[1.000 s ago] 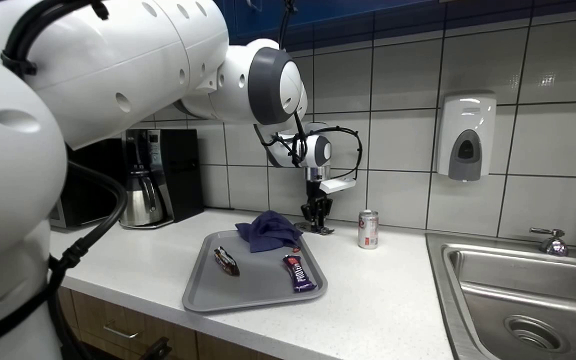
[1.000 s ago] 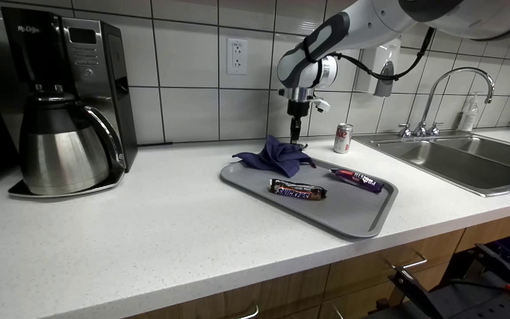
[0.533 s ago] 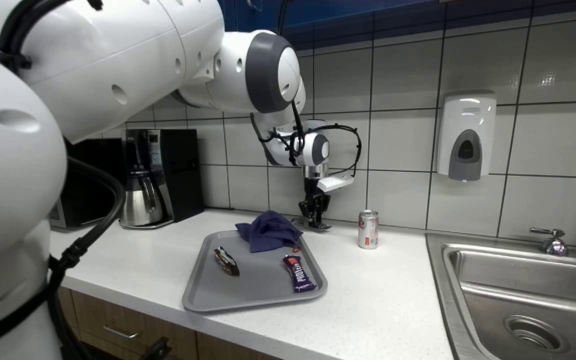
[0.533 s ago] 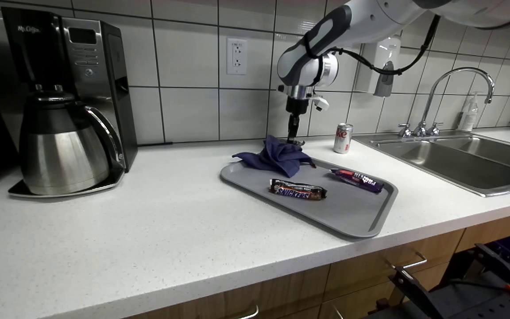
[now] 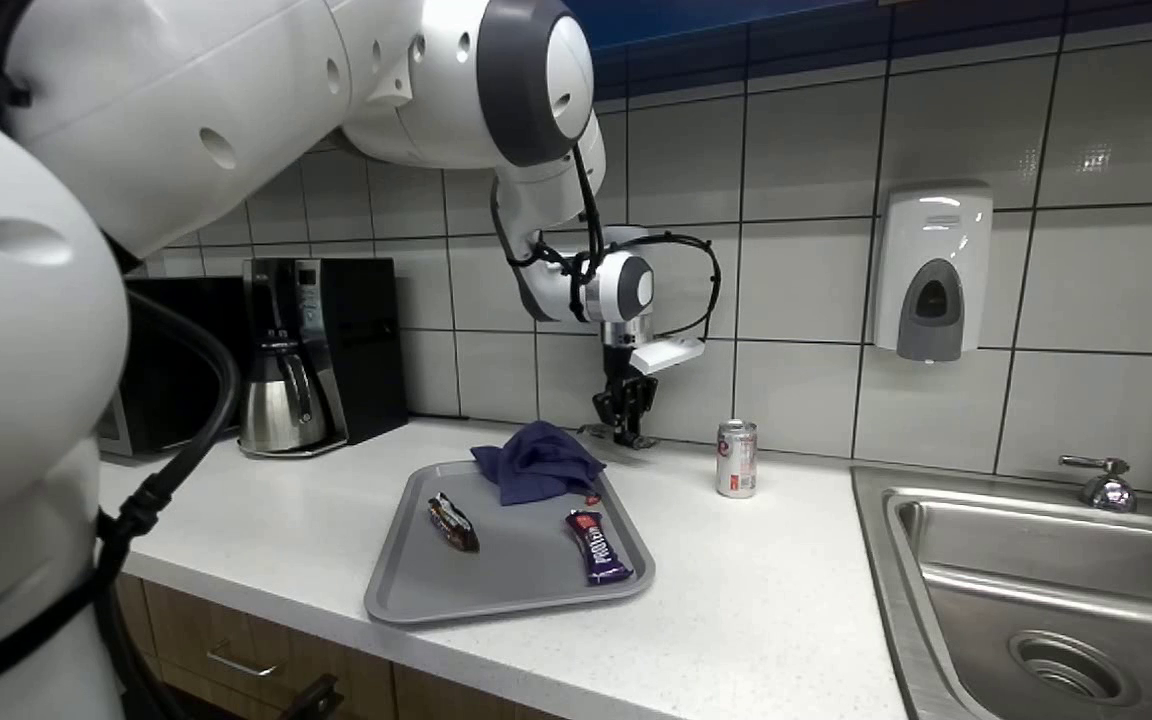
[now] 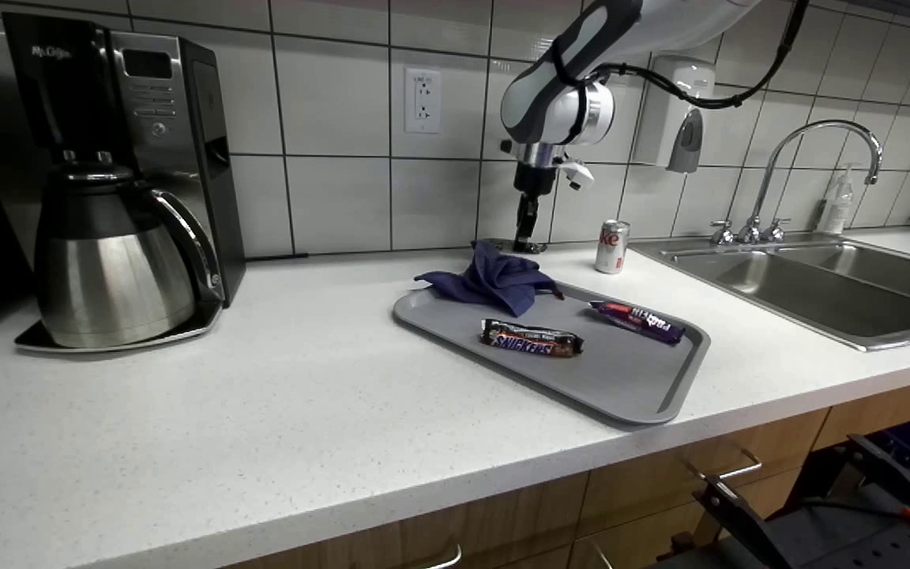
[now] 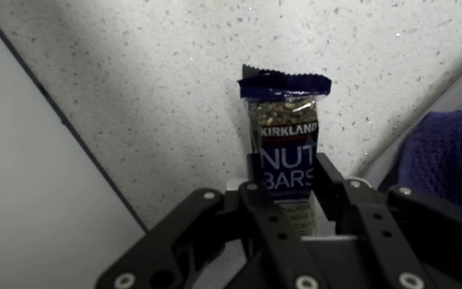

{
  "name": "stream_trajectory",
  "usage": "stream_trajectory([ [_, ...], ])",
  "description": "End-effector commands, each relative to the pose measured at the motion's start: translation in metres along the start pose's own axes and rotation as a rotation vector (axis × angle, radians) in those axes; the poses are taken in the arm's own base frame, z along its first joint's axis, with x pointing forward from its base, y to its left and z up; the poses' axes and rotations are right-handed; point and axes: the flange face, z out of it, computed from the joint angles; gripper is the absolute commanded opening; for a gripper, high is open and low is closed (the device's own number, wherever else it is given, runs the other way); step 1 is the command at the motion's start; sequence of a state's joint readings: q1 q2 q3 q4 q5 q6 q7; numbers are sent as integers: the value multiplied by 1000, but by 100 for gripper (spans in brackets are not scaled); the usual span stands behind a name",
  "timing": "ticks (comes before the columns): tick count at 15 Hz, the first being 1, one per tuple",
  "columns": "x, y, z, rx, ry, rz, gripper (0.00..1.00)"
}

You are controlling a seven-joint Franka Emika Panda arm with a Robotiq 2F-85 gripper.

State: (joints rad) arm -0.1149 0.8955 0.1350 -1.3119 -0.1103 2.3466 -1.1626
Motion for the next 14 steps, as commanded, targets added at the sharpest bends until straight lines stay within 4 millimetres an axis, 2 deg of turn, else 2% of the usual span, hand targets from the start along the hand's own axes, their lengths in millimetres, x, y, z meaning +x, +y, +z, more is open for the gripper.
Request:
stream_trajectory([
  [1,-13,-21,-26,-15,24,-23,10],
  [8,-36,-56,-47,-45,26,-9,10],
  [14,-45,-99,-60,-85,22,-21,10],
])
